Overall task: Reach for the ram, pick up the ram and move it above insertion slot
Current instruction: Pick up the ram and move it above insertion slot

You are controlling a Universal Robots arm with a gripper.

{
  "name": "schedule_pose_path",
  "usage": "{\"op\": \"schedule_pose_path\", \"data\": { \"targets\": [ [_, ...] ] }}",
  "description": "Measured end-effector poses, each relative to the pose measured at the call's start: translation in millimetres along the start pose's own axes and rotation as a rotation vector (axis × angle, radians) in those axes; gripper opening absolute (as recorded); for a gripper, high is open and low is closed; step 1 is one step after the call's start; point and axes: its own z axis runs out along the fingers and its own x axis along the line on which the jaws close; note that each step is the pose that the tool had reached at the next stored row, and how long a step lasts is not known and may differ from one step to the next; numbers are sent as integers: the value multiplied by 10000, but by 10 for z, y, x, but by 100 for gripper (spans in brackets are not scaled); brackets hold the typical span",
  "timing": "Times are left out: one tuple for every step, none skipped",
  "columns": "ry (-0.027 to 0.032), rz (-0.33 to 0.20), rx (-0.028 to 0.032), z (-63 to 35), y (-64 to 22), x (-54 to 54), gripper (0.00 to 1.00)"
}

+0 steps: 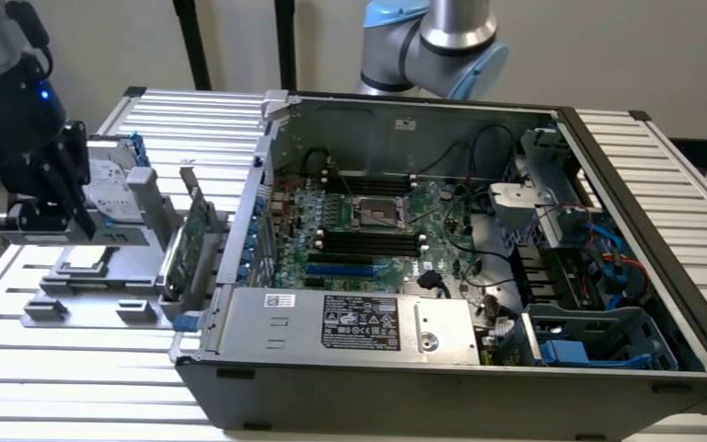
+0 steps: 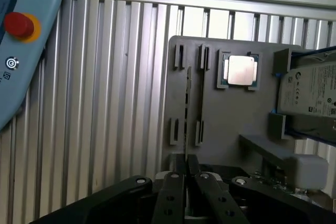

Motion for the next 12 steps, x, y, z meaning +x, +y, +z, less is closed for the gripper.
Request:
{"op": "schedule_pose_path", "data": {
  "targets": [
    [-2, 1, 1, -43, -44, 1, 14],
    [-2, 1, -1, -86, -87, 2, 14],
    [-2, 0, 1, -128, -133, 3, 14],
    [-3, 0, 0, -168, -176, 4, 14],
    [-3, 0, -1, -208, -223, 4, 14],
    [-2, 0, -1, -244, -267, 5, 14],
    [-2, 1, -3, -280, -310, 6, 14],
    [-3, 1, -3, -314, -356, 6, 14],
    [-4, 0, -5, -346, -398, 7, 14],
    [-3, 1, -7, -380, -442, 8, 14],
    [-4, 1, -9, -412, -486, 8, 14],
    [-4, 0, -10, -448, -535, 9, 14]
  ]
}}
